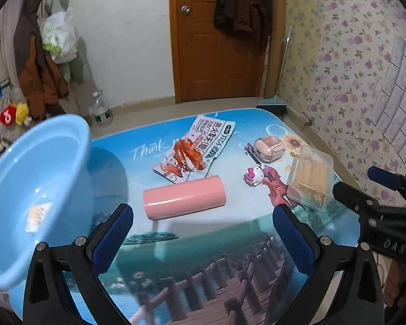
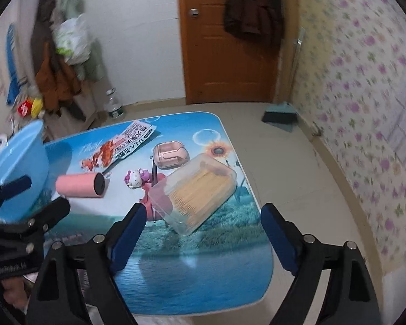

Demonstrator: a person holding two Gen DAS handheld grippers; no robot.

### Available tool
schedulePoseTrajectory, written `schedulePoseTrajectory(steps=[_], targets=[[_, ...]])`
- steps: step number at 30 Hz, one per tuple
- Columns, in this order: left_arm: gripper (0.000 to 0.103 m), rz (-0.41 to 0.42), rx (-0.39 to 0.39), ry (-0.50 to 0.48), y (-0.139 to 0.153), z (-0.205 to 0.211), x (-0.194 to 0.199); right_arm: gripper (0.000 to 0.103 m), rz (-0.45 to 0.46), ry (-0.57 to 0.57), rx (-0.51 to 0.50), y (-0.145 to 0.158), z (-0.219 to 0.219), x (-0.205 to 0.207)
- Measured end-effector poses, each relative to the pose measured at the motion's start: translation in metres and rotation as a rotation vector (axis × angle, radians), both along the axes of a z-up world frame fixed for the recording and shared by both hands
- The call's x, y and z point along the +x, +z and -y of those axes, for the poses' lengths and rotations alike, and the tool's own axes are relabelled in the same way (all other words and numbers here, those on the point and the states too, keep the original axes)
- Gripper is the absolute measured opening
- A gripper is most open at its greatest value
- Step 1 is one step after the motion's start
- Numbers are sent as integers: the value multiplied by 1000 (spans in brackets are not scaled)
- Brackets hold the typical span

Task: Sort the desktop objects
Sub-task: 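Grasp the pink roller with the left gripper while the right gripper grasps the toothpick box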

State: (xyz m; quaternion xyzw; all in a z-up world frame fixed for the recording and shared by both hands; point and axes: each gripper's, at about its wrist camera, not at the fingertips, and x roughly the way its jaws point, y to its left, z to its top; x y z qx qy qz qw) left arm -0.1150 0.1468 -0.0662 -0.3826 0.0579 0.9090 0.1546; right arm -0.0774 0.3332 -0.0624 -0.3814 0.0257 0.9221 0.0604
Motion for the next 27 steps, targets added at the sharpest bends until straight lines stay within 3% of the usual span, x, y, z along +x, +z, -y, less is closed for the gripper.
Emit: schedulePoseTrajectory(steps=[9,13,27], targets=[[103,51,-8,101,-21,-5,-24,88,-2,120,27,-7,-15,-13],[103,61,-14,110,-26,-10,-31,95,0,174,30,-14,-12,-17],[103,98,-67,154,-42,-26,-47,97,4,346,71,-26,-16,-42]])
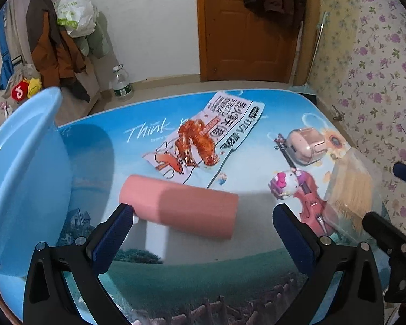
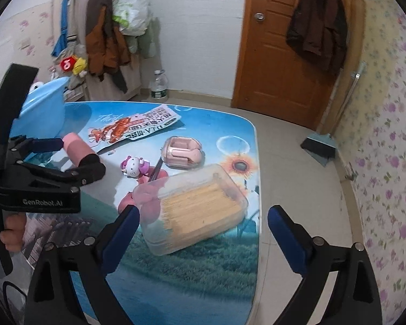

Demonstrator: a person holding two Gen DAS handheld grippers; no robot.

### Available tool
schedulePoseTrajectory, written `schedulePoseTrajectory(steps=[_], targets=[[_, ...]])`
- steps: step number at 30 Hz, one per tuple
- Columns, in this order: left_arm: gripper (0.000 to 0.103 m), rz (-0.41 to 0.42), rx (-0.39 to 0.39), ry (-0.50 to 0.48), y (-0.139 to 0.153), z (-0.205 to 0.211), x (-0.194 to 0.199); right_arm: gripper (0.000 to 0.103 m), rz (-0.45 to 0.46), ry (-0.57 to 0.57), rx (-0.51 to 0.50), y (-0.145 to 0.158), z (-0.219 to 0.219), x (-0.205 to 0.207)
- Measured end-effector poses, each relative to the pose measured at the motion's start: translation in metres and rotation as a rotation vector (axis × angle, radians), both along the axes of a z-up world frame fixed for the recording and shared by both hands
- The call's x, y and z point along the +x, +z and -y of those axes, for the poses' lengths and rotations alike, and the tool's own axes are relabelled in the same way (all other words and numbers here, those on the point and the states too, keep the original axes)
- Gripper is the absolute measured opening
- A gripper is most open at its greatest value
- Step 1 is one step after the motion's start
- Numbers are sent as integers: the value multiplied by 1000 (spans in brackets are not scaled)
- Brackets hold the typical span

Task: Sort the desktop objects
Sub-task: 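Grasp the pink roller with the left gripper while the right gripper grasps the toothpick box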

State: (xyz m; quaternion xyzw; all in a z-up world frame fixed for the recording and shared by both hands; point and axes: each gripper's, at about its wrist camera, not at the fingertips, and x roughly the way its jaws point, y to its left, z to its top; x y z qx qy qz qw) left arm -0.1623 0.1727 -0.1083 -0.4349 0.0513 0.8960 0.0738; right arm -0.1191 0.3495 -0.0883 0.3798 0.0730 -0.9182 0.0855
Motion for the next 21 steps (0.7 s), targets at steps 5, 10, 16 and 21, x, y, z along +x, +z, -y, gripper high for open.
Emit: schedulePoseTrajectory(steps=[5,10,16,21], targets=[[103,8,-5,-15,-2,0,-2,97,27,87,26,-3,9,-10],[103,14,3,-76,-1,7,2,97,44,132,51,-9,17,-16],[103,-15,-20,-102,1,24,0,98,48,136,38,-11,11,-24],[103,0,-17,-89,-1,29,-5,98,59,151,39,-15,10,-29]])
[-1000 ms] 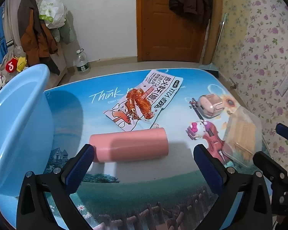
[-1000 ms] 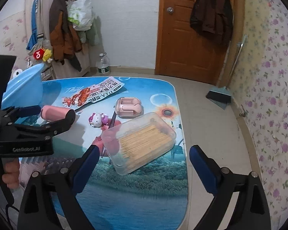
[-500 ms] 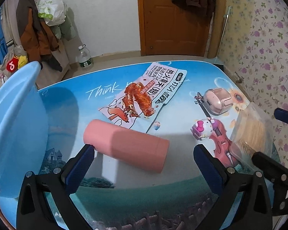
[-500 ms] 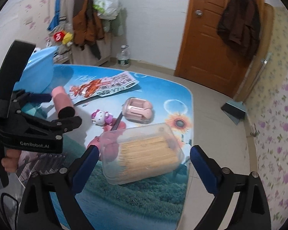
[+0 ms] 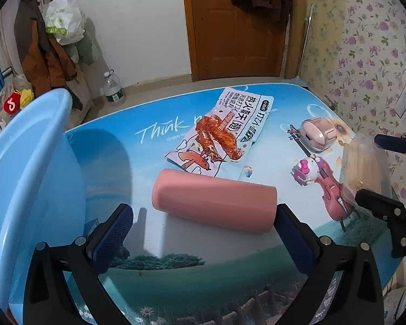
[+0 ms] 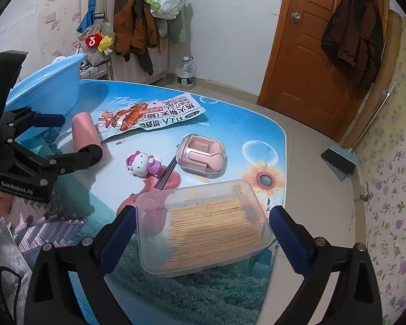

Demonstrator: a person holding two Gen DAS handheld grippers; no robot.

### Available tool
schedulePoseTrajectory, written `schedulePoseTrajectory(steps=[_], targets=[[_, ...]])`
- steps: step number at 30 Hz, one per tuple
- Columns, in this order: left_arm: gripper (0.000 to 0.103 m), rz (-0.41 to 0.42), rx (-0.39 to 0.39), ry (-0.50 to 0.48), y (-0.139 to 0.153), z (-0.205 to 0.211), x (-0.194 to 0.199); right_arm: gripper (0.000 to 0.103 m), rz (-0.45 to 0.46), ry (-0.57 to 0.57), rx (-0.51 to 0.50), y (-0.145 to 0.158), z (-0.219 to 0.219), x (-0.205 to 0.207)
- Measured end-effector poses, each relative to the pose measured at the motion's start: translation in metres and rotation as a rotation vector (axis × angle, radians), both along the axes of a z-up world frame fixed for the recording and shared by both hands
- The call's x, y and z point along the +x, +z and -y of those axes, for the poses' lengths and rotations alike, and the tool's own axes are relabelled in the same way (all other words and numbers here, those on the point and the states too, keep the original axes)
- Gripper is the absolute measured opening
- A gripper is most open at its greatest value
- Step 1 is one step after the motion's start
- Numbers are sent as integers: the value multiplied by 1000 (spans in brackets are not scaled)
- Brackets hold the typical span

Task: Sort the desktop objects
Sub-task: 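Grasp the pink roller with the left gripper while the right gripper grasps the toothpick box, then lift the pink roller and toothpick box toward the blue basin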

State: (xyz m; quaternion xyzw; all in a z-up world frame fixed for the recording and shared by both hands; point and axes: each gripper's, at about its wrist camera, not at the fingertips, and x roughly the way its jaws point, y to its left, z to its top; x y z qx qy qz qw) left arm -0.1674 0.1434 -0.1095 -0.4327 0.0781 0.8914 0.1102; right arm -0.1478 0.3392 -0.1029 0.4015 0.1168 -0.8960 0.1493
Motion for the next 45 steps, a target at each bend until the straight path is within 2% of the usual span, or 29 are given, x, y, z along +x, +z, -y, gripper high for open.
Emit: schedulePoseTrajectory(steps=[7,10,14,25,28,36,45], targets=[[103,-5,-2,-50,-1,-7,1,99,4,28,12,-4,2,-2],[89,-10,-6,-48,-2,-6,-1,100,6,37,20,-6,3,-3],[89,-14,-4,-54,-3,-6,-1,101,19,46,37,-11,6,-5],[88,-12,0,-60,-3,-5,1,101,39,79,-2,-14,6,-5],[88,-11,3,-59,-3,-4,1,96,32,76,-15,-13,5,-5],[88,-17,7,-66,-2,-4,4,95,30,84,-34,-12,7,2],[88,-33,20,-70,2,-1,7,95,8,33,-57,-7,3,11]])
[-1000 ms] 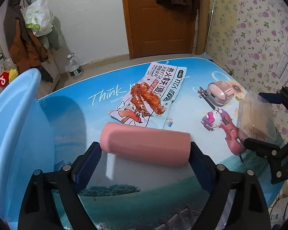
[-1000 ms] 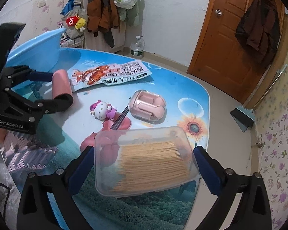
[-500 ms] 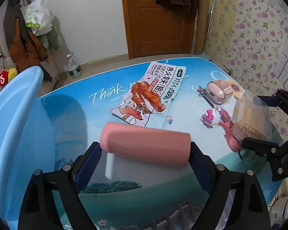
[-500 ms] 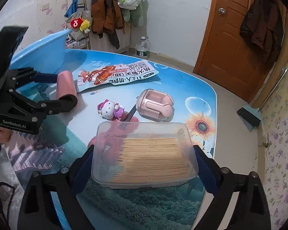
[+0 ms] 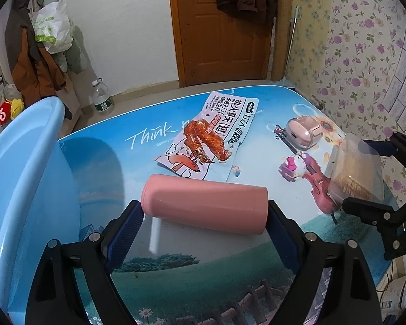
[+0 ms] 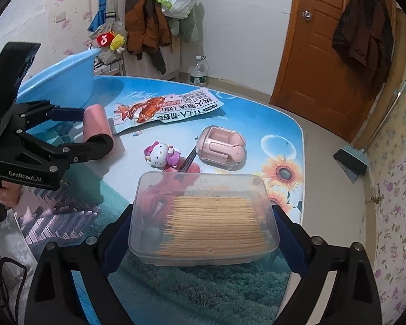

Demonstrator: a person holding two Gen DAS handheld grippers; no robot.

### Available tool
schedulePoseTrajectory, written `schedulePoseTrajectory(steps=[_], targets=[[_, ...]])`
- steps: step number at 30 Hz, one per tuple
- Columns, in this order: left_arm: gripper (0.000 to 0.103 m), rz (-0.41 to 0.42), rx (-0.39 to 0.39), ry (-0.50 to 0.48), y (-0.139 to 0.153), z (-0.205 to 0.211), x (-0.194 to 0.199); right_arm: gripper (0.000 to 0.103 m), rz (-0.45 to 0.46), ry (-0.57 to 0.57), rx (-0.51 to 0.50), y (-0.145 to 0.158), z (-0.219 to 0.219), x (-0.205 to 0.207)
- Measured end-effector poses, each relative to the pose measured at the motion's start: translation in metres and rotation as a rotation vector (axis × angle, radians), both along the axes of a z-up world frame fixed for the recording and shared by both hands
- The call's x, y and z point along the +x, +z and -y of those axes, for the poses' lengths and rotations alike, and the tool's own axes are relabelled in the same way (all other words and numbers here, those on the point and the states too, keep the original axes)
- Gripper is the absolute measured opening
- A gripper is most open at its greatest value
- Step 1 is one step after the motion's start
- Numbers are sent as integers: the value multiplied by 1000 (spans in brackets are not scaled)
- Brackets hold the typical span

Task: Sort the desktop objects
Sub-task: 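Lift the pink roller and toothpick box toward the blue basin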

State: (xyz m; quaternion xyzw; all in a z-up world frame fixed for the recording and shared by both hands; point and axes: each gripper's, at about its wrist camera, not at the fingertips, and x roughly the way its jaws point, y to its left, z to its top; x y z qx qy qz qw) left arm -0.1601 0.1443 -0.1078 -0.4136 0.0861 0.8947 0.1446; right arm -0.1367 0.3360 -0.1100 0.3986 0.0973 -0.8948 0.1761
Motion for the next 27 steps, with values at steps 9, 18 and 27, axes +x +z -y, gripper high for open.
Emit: schedulePoseTrajectory(steps=[9,18,27], targets=[[88,-34,28,-21,21,-1,8,95,-27,-48,-7,13,1,5],[88,-67,47,-60,39,-7,31,95,-56,-107,2,31,1,22],[88,-123,77,-104,67,-6,64,95,-74,-250,-23,43,0,52]])
